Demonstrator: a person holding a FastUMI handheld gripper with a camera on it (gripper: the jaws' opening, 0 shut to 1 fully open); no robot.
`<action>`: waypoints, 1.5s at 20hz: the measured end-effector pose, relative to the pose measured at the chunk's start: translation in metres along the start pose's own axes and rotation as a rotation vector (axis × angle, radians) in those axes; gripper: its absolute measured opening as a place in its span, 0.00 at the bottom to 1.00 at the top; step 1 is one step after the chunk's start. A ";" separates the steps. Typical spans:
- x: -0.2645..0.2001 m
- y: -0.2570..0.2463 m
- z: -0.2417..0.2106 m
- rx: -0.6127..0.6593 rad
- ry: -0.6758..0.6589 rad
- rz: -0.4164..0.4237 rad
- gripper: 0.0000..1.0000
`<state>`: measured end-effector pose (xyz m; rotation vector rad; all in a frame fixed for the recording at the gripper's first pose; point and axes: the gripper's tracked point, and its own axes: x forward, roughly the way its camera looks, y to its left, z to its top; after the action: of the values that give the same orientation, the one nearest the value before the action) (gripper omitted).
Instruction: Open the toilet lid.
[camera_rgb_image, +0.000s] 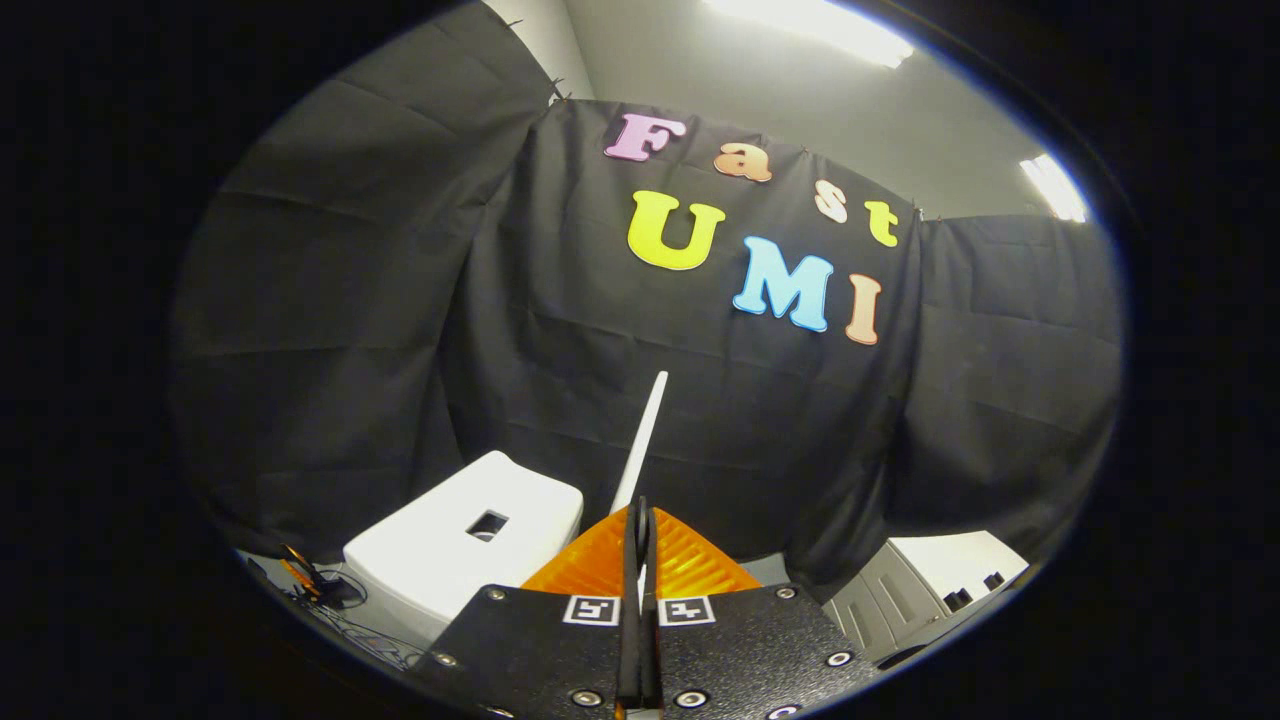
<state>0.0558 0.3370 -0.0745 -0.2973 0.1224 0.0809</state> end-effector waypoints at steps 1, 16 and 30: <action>0.001 0.005 0.002 -0.004 -0.001 0.007 0.00; 0.003 0.066 0.010 -0.041 -0.015 0.108 0.00; -0.025 0.091 0.011 0.051 -0.014 0.333 0.63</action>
<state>0.0229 0.4257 -0.0871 -0.2227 0.1589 0.4095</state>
